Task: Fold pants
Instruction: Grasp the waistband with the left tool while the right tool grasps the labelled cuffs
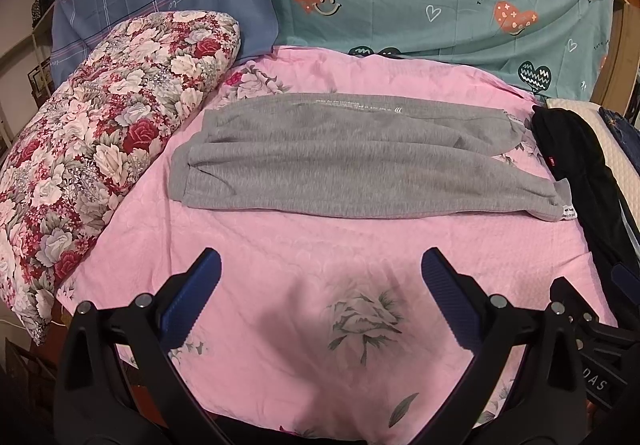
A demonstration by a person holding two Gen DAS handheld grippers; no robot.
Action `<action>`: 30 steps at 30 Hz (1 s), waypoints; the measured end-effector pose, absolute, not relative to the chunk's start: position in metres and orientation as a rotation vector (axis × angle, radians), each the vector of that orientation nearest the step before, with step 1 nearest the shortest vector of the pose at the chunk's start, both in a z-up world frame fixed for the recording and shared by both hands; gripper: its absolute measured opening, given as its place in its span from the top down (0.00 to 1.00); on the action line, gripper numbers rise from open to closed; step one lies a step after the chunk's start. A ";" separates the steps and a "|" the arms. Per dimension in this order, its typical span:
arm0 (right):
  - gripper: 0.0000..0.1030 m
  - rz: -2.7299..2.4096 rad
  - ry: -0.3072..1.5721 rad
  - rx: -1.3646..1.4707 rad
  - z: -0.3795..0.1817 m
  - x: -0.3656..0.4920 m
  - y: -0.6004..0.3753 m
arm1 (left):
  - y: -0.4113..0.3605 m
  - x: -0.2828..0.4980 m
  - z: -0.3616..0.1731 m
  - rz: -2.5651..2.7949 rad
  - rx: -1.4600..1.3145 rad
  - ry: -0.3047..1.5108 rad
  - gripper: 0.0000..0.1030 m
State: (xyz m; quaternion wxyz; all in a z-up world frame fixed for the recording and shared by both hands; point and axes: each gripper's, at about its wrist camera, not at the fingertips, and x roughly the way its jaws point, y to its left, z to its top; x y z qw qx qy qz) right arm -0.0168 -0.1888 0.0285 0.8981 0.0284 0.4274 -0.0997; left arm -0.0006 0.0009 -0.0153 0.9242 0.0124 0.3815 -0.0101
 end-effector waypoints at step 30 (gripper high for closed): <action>0.01 -0.236 0.999 0.146 -0.009 -0.003 -0.224 | 0.158 0.158 -0.131 0.103 -0.474 1.148 0.04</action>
